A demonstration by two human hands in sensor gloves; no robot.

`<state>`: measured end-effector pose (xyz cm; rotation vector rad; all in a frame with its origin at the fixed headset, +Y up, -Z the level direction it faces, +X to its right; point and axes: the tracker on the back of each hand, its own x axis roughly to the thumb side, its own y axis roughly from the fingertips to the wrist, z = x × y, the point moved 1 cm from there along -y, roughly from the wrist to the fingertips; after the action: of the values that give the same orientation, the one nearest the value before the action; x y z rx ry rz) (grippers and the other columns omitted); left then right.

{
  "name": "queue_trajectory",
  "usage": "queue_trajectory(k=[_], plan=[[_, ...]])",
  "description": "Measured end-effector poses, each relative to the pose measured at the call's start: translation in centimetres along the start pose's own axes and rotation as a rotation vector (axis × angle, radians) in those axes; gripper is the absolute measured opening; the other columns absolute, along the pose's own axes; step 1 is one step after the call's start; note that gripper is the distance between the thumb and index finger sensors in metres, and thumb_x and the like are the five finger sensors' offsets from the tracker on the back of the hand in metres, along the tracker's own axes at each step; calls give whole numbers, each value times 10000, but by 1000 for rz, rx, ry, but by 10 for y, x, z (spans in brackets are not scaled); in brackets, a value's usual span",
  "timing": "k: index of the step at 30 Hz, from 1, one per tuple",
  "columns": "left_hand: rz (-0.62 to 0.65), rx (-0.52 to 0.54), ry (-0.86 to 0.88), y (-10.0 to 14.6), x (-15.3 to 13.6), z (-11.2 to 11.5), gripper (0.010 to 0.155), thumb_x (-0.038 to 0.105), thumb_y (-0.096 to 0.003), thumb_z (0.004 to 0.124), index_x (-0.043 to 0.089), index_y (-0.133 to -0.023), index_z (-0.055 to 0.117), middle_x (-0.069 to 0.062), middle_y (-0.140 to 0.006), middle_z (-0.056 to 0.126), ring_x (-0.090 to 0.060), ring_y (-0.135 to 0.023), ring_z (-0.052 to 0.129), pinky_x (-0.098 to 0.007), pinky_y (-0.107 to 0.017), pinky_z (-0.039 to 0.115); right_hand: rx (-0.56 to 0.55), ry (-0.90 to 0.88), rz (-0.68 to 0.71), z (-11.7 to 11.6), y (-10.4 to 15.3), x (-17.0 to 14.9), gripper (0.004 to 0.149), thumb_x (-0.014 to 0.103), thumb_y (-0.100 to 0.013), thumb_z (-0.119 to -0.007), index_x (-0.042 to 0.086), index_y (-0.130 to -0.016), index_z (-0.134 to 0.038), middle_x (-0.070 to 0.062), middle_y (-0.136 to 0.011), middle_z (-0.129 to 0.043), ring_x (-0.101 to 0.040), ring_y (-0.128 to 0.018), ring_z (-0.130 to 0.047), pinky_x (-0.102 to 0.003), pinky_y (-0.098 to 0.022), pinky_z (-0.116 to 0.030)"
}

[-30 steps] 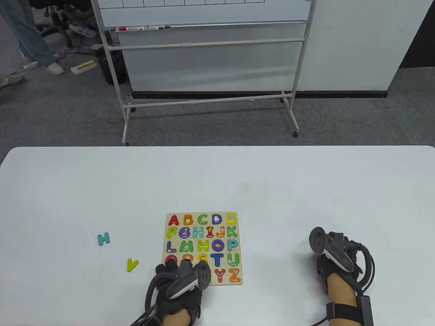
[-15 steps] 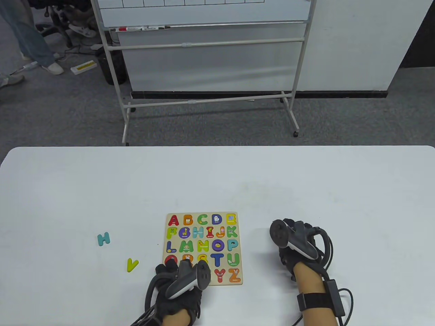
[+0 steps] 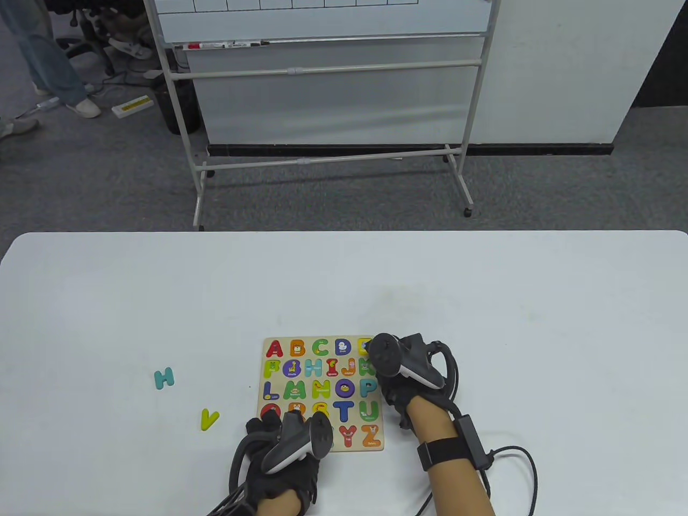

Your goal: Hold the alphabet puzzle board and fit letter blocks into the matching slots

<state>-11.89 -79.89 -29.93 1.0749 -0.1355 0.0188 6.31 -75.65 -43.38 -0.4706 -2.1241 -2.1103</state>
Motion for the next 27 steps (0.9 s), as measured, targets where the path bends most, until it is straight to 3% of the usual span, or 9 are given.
queue_trajectory(k=[9, 27], plan=[[2, -3, 12, -1, -1, 0, 795, 462, -509, 507, -34, -1052, 204, -494, -1009, 233, -782, -885, 351, -754, -612, 520, 57, -13, 41, -9, -16, 17, 556, 243, -371, -984, 230, -910, -849, -93, -957, -879, -337, -793, -969, -615, -667, -679], [4, -6, 14, -1, -2, 0, 792, 461, -510, 508, -28, -1053, 201, -491, -1011, 228, -778, -889, 344, -752, -617, 512, 0, -9, 33, -8, -15, 13, 457, 244, -346, -1016, 258, -797, -943, -80, -893, -941, -303, -744, -1015, -542, -669, -725]])
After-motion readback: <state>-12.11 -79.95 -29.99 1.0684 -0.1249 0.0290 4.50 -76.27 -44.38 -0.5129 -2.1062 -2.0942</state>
